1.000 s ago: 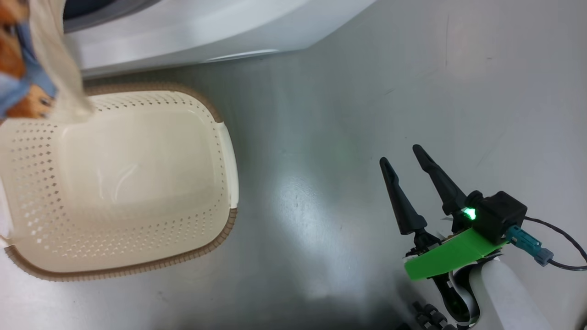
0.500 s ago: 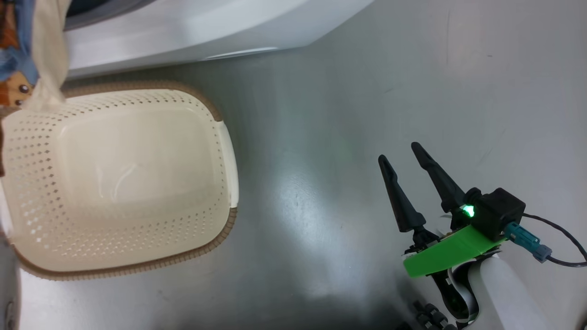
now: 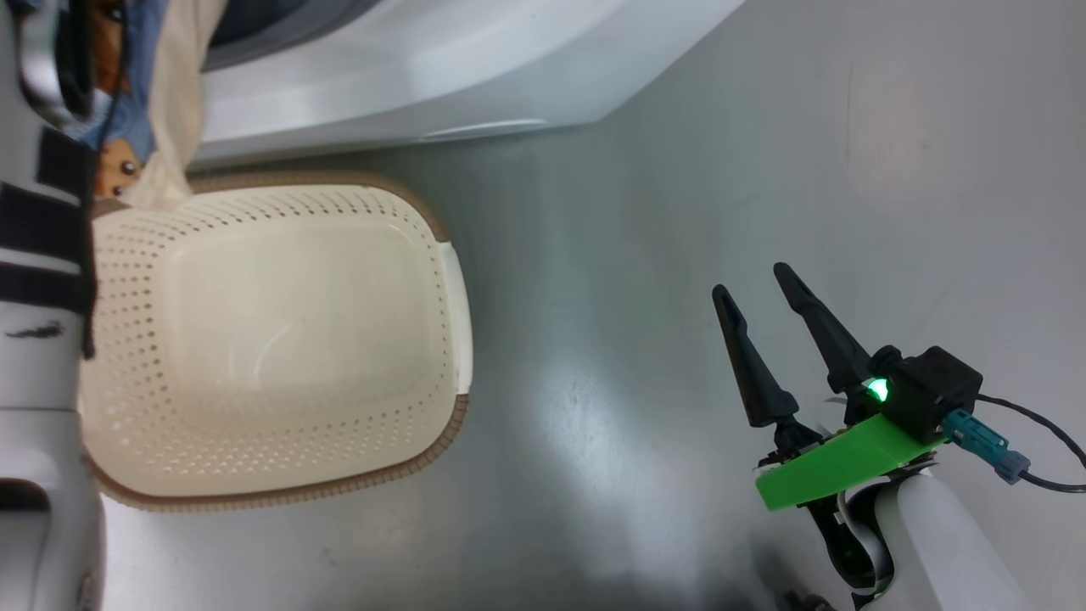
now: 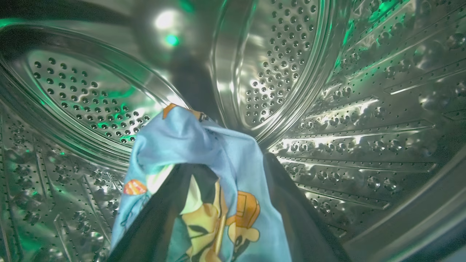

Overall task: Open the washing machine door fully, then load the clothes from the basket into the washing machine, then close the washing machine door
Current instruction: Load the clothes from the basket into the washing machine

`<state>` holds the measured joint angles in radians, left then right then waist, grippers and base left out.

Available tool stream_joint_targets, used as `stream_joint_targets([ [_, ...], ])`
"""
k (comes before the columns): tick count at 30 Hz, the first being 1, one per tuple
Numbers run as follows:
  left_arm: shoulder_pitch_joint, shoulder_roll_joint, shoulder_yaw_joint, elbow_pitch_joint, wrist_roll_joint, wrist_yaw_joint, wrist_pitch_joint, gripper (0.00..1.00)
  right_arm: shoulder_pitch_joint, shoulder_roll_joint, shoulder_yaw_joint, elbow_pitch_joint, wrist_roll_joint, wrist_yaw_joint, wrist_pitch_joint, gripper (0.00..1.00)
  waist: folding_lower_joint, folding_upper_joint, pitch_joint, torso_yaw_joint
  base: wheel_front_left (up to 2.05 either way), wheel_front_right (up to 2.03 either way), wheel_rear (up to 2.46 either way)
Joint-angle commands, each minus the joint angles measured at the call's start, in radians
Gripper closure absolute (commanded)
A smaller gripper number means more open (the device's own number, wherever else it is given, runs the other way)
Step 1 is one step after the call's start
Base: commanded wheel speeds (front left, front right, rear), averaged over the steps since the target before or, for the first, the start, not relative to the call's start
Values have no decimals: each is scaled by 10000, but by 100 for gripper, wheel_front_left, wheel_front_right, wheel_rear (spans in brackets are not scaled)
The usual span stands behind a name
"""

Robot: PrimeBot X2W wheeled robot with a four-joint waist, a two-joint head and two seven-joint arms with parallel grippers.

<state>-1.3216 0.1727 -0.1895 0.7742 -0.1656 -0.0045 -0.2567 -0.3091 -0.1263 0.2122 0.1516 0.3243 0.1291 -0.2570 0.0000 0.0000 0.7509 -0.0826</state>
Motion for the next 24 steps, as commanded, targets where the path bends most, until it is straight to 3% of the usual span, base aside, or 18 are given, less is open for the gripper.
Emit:
stream_joint_targets([
  [1,231,323,148,-135,-106,21,-51,0,339,8,191,-135,99,16,-47,0,0,0,-331,204,0,0,0],
  [12,1722,-64,360,-608,-378,-52,-51,0,713,-56,86,-54,16,16,-47,0,0,0,-1440,592,0,0,0],
  [24,4561,-295,1195,-3038,-729,182,-51,0,1148,6,121,48,-10,16,-47,0,0,0,-2452,777,0,0,0],
])
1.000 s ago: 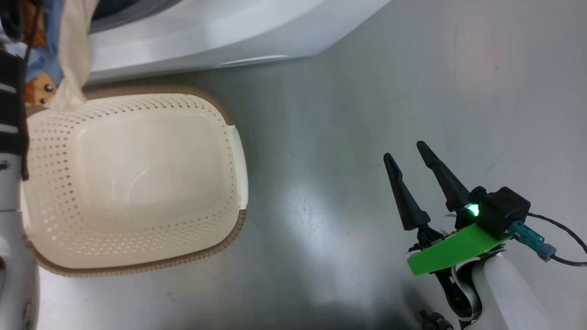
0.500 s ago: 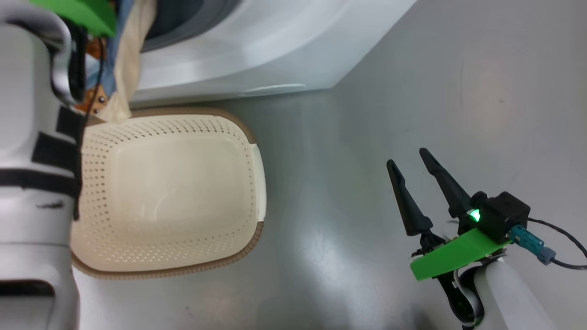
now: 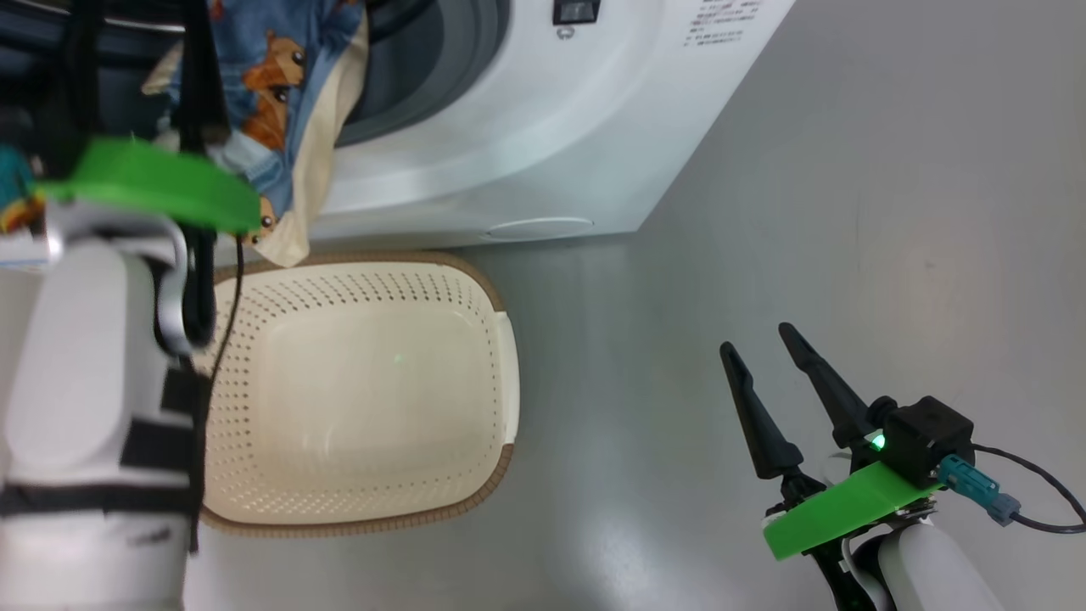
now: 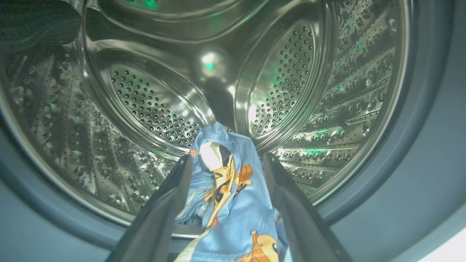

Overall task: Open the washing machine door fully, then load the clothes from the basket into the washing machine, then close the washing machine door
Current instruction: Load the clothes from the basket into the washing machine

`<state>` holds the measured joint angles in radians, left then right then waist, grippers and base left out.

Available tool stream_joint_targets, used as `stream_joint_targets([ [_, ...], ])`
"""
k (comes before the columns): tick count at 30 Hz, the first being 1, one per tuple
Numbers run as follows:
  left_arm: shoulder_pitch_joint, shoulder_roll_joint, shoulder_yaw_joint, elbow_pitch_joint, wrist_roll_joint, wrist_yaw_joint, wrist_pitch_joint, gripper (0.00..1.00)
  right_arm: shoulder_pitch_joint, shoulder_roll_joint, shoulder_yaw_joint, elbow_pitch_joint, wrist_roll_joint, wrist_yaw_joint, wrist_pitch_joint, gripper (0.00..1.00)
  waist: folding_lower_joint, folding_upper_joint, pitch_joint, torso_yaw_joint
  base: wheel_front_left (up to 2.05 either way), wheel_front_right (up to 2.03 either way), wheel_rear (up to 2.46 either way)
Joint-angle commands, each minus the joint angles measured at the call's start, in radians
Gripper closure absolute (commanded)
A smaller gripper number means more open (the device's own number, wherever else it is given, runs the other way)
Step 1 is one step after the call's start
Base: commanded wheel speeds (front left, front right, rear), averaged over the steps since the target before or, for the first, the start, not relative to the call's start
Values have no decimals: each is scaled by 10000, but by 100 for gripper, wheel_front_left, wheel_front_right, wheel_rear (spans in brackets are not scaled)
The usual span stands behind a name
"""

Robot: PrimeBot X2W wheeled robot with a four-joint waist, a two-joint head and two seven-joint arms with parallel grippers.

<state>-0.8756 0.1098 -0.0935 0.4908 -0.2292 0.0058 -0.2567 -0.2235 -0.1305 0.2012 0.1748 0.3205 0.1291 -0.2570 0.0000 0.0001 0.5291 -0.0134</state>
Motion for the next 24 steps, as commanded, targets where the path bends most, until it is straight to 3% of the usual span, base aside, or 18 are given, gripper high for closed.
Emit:
stream_joint_targets([
  [1,408,330,296,-444,-92,82,-51,0,306,54,262,-189,33,16,-47,0,0,-1,-284,79,0,0,0],
  [11,3225,-32,827,-2554,-67,260,-51,0,368,63,417,-217,16,16,-48,0,0,-1,-435,177,0,0,0],
  [24,6421,-457,1418,-3861,-129,687,-51,0,338,-10,473,-229,54,16,-48,0,0,-1,-392,152,0,0,0],
])
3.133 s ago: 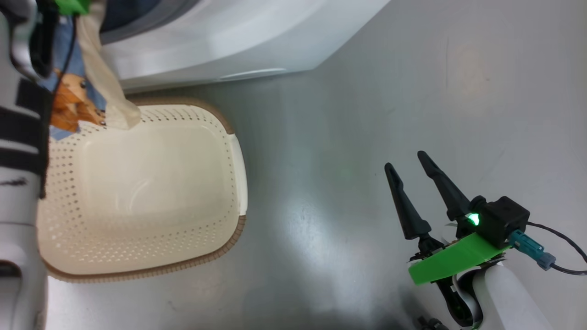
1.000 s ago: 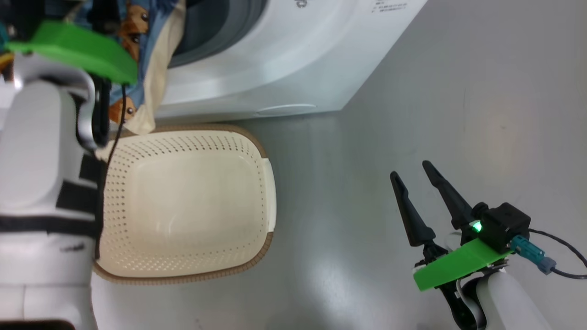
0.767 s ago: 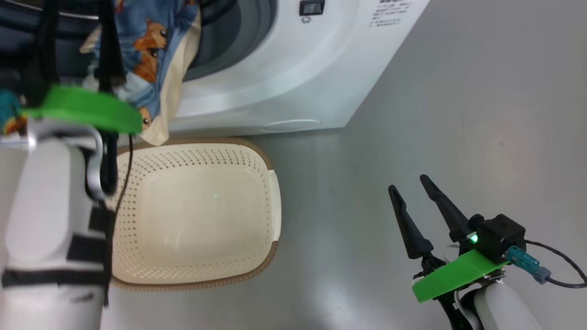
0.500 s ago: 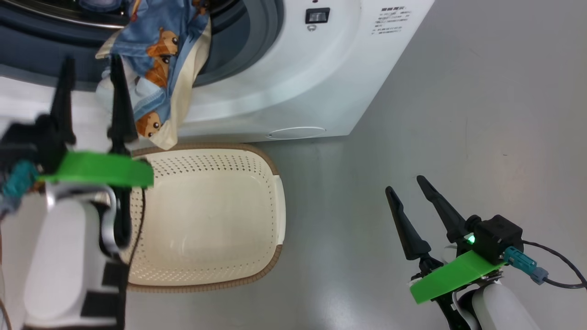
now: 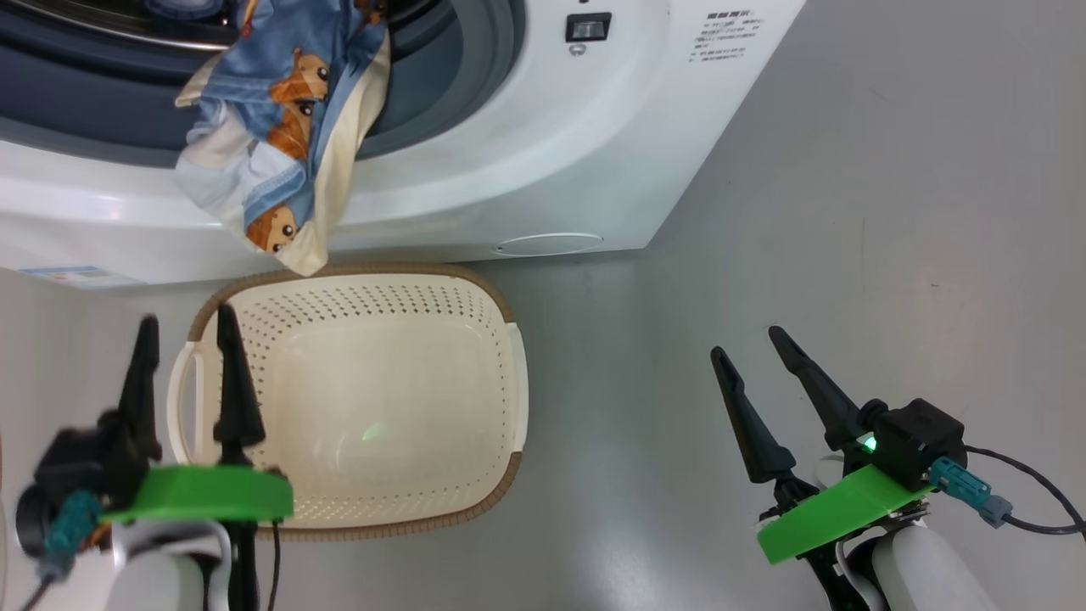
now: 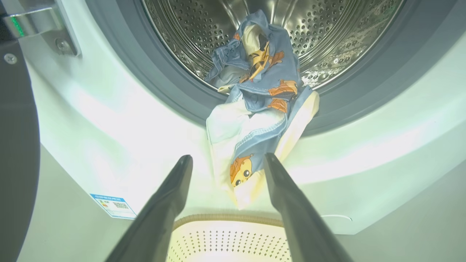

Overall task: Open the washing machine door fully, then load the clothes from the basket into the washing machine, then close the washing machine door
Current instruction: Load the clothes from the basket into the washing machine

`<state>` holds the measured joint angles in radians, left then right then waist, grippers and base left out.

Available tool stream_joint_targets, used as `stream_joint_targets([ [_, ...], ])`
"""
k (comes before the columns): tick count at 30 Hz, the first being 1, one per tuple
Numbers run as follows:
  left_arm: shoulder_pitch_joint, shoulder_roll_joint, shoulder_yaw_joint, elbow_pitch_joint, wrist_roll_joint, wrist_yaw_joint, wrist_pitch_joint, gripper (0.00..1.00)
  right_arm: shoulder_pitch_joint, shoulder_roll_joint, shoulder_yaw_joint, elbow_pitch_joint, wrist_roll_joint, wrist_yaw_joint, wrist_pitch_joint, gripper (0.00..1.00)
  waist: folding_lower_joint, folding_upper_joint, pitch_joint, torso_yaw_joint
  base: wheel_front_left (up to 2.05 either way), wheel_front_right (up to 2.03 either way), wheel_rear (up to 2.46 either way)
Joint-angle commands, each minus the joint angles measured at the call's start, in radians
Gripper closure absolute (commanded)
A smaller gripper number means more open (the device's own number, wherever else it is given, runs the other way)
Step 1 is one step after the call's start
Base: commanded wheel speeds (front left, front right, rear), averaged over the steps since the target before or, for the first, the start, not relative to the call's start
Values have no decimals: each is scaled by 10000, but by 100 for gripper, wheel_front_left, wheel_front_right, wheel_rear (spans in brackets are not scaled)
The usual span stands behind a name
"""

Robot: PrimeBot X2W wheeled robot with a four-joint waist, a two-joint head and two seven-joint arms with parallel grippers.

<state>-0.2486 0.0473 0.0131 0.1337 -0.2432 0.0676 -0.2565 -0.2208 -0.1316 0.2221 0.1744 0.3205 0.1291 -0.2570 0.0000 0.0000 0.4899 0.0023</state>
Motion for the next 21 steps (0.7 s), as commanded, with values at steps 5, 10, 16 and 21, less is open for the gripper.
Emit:
stream_joint_targets([
  [5,1080,75,320,-647,-34,263,-53,0,300,-18,249,-218,72,16,-48,0,0,0,-10,-13,0,0,0],
  [10,1696,46,96,-933,94,424,-53,0,275,-47,221,-199,112,16,-48,0,0,0,-31,-21,0,0,0],
  [16,1962,37,31,-1041,91,547,-53,0,273,-44,209,-177,113,16,-48,0,0,0,-59,-64,0,0,0],
  [21,1966,33,-137,-1074,113,521,-53,0,274,-21,177,-155,129,16,-48,0,0,0,-56,-94,0,0,0],
])
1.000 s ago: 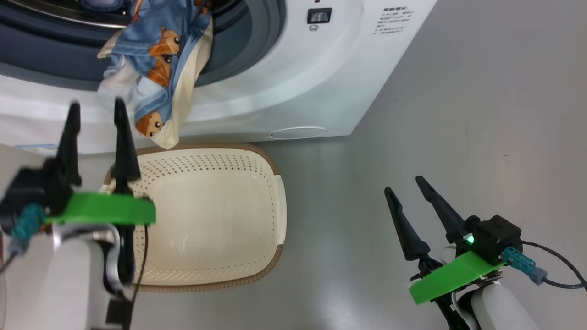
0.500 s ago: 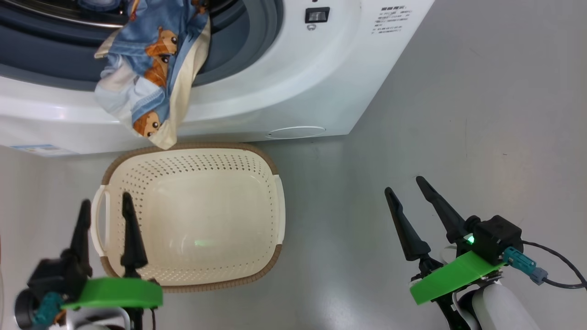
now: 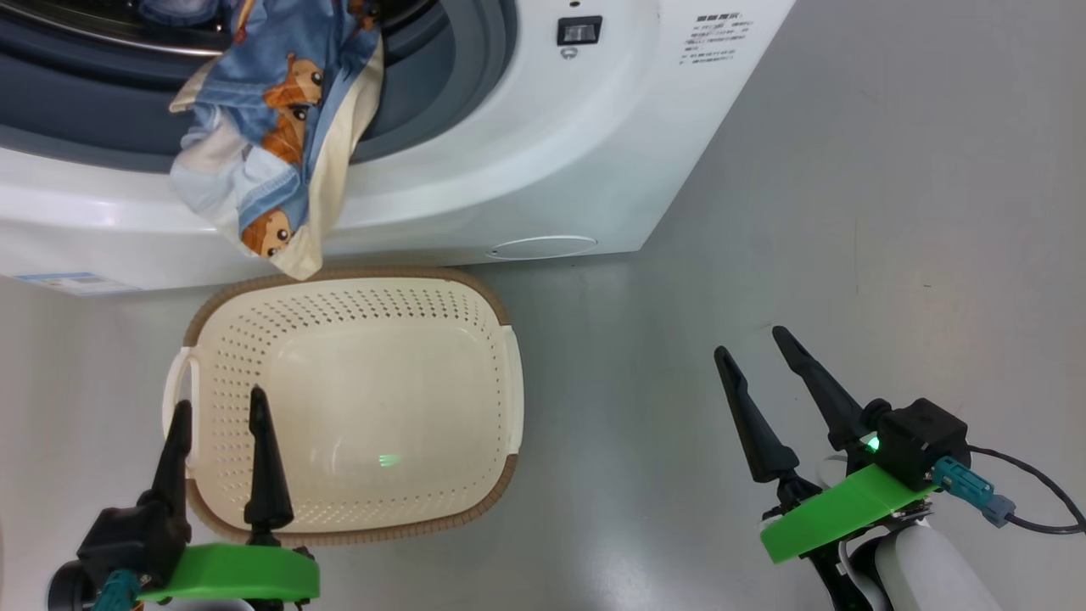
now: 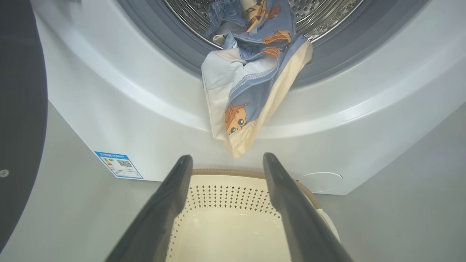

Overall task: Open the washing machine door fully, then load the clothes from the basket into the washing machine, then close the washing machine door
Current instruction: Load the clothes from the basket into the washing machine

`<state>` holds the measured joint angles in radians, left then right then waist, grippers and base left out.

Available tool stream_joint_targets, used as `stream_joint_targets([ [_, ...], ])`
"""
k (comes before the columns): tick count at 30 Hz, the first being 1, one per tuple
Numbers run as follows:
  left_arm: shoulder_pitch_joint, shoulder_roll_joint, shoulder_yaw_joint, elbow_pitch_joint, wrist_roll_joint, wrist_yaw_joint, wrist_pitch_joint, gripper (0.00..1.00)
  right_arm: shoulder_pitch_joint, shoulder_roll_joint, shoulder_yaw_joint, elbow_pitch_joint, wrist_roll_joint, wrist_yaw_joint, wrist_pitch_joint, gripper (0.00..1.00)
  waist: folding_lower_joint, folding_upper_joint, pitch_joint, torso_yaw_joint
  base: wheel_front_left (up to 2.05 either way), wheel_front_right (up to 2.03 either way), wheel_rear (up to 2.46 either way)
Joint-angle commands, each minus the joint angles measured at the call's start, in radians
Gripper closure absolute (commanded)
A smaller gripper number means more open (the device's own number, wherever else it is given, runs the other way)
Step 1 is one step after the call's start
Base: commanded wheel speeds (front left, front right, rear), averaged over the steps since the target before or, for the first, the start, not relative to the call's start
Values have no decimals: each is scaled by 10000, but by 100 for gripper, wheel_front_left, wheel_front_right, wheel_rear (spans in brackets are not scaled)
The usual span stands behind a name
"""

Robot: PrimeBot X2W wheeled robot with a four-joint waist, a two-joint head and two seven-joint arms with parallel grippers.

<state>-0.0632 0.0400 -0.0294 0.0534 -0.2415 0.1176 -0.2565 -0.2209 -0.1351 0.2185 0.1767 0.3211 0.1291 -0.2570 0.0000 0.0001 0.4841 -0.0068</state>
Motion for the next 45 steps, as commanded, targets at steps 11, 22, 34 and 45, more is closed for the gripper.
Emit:
stream_joint_targets([
  [11,-906,221,230,290,431,-233,-53,0,108,48,331,-136,147,16,-48,0,0,-1,170,-157,0,0,0],
  [22,-2920,711,161,1796,445,-470,625,0,-130,88,429,-124,175,16,-48,0,0,-1,414,-465,0,0,0],
  [34,-4928,1312,-90,3301,721,-500,1719,0,-234,148,442,-96,167,16,-48,0,0,-1,724,-743,0,0,0],
  [45,-5895,1220,446,4299,-62,-445,1801,0,-288,188,424,-88,250,16,-48,0,0,-1,1086,-947,0,0,0],
])
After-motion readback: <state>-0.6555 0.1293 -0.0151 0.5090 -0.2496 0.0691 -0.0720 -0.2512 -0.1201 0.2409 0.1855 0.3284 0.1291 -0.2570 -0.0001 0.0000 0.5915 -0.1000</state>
